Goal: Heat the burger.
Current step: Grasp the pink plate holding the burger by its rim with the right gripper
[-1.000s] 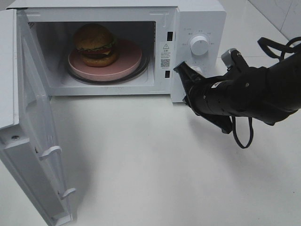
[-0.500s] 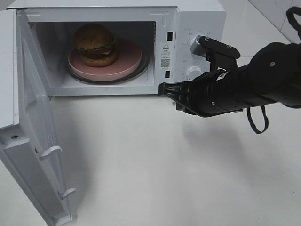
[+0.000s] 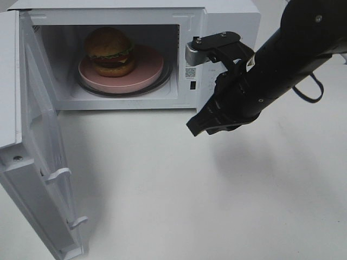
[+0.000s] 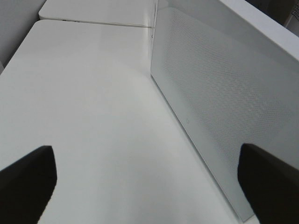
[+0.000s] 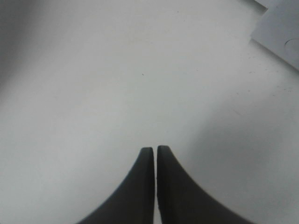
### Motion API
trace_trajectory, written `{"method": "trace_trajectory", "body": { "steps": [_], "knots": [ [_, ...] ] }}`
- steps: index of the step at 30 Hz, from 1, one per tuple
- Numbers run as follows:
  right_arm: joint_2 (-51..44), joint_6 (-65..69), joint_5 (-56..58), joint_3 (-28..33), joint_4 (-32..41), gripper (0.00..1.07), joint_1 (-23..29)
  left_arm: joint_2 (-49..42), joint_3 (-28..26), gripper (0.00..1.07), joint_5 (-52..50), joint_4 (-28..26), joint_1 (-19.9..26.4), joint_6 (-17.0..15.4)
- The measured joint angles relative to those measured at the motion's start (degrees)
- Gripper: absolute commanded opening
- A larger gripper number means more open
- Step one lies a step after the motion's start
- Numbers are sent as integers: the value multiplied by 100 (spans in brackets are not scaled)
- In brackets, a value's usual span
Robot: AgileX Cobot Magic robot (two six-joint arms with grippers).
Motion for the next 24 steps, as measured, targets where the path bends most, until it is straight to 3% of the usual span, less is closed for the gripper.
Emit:
{"method": "trace_trajectory", "body": {
  "steps": [5,18,21,22,23,24],
  "knots": [
    [0,-1249,882,-424,-625,7,0,0,0,98,0,0,0,0],
    [-34,-4893,1008,-590,-722,23,0,0,0,98,0,0,0,0],
    [-40,-5495,808,-590,-733,31,0,0,0,98,0,0,0,0],
    [-40,-5541,693,-590,-733,39,0,0,0,98,0,0,0,0],
    [-40,-5541,693,-590,-733,39,0,0,0,98,0,0,0,0],
    [-40,-5558,521,-590,-733,48,0,0,0,98,0,0,0,0]
  ]
}}
